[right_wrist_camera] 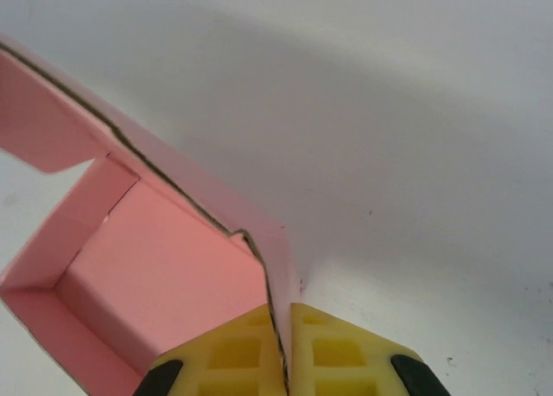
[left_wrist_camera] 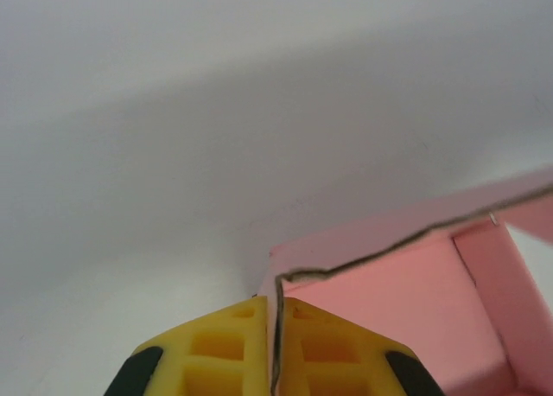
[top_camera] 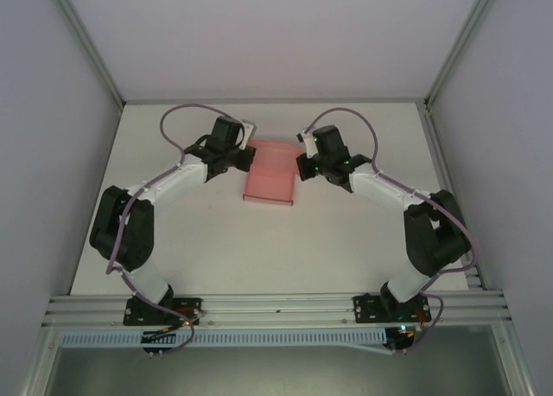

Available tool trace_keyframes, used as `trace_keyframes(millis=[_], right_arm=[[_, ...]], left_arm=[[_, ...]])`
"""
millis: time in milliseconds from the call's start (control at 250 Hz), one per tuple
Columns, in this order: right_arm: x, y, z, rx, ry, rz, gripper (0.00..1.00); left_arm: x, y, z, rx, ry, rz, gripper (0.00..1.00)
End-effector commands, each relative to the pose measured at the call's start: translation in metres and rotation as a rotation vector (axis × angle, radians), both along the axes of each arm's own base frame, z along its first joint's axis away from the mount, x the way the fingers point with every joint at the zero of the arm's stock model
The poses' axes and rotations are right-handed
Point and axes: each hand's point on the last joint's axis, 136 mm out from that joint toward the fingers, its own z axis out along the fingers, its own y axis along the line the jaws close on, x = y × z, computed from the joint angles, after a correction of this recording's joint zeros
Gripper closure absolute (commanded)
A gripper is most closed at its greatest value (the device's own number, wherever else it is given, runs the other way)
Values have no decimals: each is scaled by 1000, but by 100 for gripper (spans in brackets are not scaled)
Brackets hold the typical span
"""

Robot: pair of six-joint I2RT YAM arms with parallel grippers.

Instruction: Assemble paper box

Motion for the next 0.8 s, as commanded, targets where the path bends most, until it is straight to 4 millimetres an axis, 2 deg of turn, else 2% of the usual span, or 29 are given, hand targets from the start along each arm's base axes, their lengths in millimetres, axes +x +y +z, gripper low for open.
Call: trace_keyframes(millis=[0,80,220,331,431,587,691,795], right_arm=[[31,1,45,170,-150,-265,100],[41,-3,45,236,-164,-382,100],[53,-15,38,349,-175,-547,100],[57,-6,35,364,-169,-516,100],[54,-9,23,332,-156,-516,100],[46,-7,-5,264,-91,-464,100],[36,-5,-27,235,-78,-399,100],[22,-3,-47,244,-53,-346,100]], left_arm=[[11,-10,28,-140,-115,199,100],[12,-19,33,-209,-147,233,100],[13,-22,28,-304,-179,272,100],[17,-25,25,-317,-200,274,100],[23,-26,23,-321,-215,295,100],[23,-42,11,-315,-194,217,100],[18,-41,-6,-286,-178,200,100],[7,-42,-16,-301,-173,165,100]])
